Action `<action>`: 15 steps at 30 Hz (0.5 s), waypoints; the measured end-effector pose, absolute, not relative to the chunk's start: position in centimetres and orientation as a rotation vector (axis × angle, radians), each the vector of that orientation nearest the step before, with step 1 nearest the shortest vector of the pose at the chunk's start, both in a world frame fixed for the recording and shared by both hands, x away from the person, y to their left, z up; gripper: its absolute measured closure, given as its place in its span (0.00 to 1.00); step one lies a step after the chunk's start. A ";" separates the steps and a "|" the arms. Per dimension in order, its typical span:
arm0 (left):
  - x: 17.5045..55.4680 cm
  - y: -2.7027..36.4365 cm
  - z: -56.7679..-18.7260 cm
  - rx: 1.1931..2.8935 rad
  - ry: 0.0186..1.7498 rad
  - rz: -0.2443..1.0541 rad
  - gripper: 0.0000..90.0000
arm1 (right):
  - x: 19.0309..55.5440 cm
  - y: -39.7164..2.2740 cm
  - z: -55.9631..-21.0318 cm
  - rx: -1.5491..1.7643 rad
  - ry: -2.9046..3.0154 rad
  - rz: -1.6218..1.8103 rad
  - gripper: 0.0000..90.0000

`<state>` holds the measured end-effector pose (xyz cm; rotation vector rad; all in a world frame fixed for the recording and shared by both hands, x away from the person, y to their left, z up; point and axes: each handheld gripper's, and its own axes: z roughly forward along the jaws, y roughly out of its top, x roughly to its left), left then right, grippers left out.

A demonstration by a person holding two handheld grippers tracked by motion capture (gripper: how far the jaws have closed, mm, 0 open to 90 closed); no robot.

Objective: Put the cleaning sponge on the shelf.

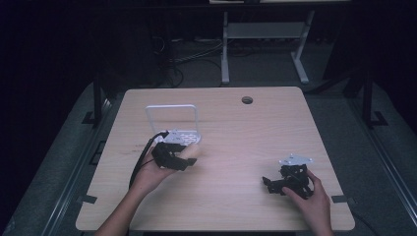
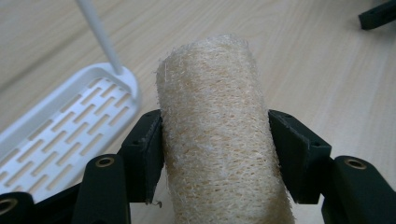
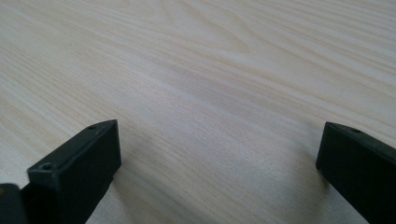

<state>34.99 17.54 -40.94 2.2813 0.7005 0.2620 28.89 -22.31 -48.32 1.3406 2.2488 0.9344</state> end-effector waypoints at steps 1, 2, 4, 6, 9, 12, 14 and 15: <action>35.1 17.7 -40.9 2.290 0.701 0.269 0.43 | 28.9 -22.3 -48.3 1.339 2.249 0.934 0.00; 35.1 17.7 -40.9 2.290 0.701 0.269 0.43 | 28.9 -22.3 -48.3 1.339 2.249 0.934 0.00; 35.4 17.9 -40.9 2.289 0.714 0.276 0.43 | 28.9 -22.3 -48.3 1.339 2.249 0.934 0.00; 35.9 18.2 -40.9 2.294 0.730 0.289 0.43 | 28.9 -22.3 -48.3 1.341 2.249 0.934 0.00; 36.5 18.5 -40.9 2.299 0.746 0.300 0.43 | 28.9 -22.3 -48.3 1.340 2.250 0.935 0.00; 36.9 18.7 -40.9 2.292 0.753 0.305 0.43 | 28.9 -22.3 -48.3 1.341 2.250 0.935 0.00; 37.3 18.8 -41.0 2.309 0.760 0.316 0.43 | 28.9 -22.3 -48.3 1.341 2.249 0.934 0.00; 37.4 18.9 -41.0 2.314 0.762 0.321 0.43 | 28.9 -22.3 -48.3 1.341 2.249 0.934 0.00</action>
